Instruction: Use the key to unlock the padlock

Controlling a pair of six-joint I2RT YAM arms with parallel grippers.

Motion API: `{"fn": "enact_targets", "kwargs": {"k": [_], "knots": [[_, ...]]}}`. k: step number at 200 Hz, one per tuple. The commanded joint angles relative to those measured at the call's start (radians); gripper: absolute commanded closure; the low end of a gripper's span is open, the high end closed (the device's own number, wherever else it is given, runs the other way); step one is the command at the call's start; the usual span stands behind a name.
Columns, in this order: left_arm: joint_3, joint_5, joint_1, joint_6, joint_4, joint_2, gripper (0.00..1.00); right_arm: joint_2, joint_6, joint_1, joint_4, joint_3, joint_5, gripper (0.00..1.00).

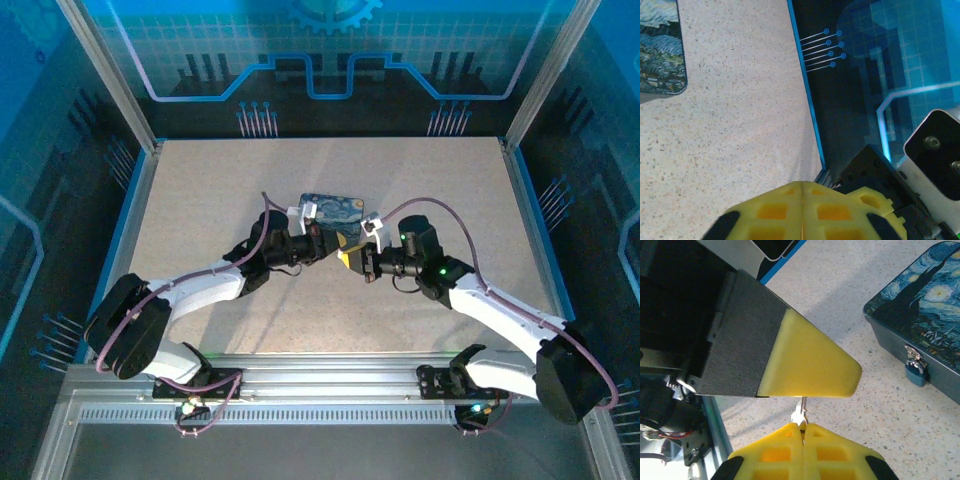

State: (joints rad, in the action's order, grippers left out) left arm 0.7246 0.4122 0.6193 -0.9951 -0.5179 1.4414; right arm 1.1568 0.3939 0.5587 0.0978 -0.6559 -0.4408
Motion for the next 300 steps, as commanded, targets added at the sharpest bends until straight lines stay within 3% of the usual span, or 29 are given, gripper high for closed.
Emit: {"fn": "enact_targets", "kwargs": {"k": [1, 45, 75, 132, 167, 300], "knots": [[0.022, 0.008, 0.007, 0.0, -0.06, 0.001, 1.0, 0.011, 0.064, -0.029, 0.1, 0.009, -0.089, 0.99], [0.016, 0.0, 0.007, -0.002, -0.084, -0.002, 1.0, 0.027, 0.159, -0.066, 0.23, 0.046, -0.177, 0.79], [0.011, -0.005, 0.007, -0.004, -0.091, -0.001, 1.0, 0.056, 0.186, -0.066, 0.252, 0.044, -0.202, 0.73], [0.006, -0.01, 0.008, -0.008, -0.102, -0.003, 1.0, 0.08, 0.207, -0.069, 0.262, 0.048, -0.191, 0.77], [-0.002, -0.023, 0.007, -0.01, -0.108, -0.008, 1.0, 0.073, 0.219, -0.078, 0.268, 0.062, -0.188, 0.85], [-0.014, -0.06, 0.006, 0.019, -0.072, -0.045, 1.0, 0.032, 0.234, -0.118, 0.259, 0.094, -0.179, 0.87]]}}
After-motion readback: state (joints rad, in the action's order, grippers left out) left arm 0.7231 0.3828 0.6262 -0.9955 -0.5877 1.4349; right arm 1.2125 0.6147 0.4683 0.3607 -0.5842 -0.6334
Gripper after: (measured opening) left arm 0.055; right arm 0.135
